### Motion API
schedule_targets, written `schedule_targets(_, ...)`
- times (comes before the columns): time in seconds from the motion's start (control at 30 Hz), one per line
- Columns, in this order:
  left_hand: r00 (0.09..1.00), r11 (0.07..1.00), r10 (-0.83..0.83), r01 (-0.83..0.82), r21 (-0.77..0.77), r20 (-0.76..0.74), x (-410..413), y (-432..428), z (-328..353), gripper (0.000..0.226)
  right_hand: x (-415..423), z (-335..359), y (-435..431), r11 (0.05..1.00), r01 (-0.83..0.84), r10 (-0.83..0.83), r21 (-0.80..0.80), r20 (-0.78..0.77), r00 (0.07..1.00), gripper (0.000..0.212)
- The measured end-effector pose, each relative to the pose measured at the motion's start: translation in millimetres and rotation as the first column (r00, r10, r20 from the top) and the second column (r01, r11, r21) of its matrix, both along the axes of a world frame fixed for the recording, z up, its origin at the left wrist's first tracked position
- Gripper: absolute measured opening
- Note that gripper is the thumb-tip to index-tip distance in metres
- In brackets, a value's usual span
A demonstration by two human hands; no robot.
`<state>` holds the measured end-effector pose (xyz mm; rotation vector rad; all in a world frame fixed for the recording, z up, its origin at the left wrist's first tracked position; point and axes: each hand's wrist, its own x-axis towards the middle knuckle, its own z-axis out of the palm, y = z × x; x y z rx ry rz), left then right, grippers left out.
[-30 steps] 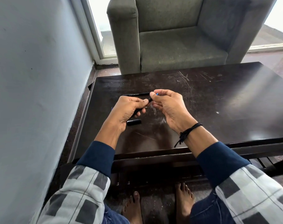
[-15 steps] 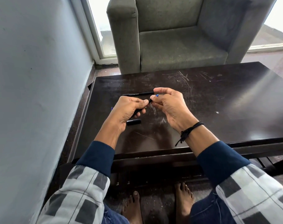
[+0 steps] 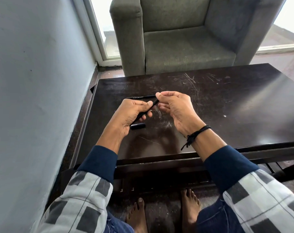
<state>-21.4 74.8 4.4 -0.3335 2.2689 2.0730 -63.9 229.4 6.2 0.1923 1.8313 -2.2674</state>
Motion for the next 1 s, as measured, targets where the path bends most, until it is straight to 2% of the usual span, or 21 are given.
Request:
schedule_targets(0.13, 1.0, 1.0, 0.004, -0.004, -0.013, 0.005, -0.9, -0.1, -1.5, 0.023, -2.3, -0.8, -0.2, 0.998, 0.003, -0.002, 0.062, -0.022, 1.0, 0.014)
schedule_targets(0.37, 1.0, 1.0, -0.013, 0.013, -0.001, 0.012, 0.5, -0.3, -0.2, 0.024, 1.0, 0.5, 0.0, 1.0, -0.019, 0.019, 0.019, 0.003, 1.0, 0.025)
schedule_targets(0.5, 1.0, 1.0, -0.007, 0.008, -0.011, 0.017, 1.1, 0.8, -0.4, 0.025, -1.3, 0.6, -0.4, 0.998, -0.011, 0.011, 0.066, -0.007, 1.0, 0.012)
schedule_targets(0.67, 0.999, 1.0, -0.021, 0.021, -0.011, 0.03, 1.5, 0.0, -0.2, 0.025, 0.2, 1.6, -0.8, 0.999, -0.03, 0.03, 0.031, 0.011, 0.999, 0.021)
schedule_targets(0.8, 0.999, 1.0, -0.013, 0.014, -0.021, 0.037, 0.9, 0.6, -0.7, 0.024, 0.2, 1.2, -1.7, 0.997, -0.023, 0.023, 0.068, -0.001, 1.0, 0.013)
schedule_targets(1.0, 0.999, 1.0, -0.023, 0.024, -0.013, 0.037, 1.1, 0.0, 0.3, 0.025, 0.2, 2.8, -0.5, 0.999, -0.03, 0.03, 0.021, 0.018, 0.999, 0.021)
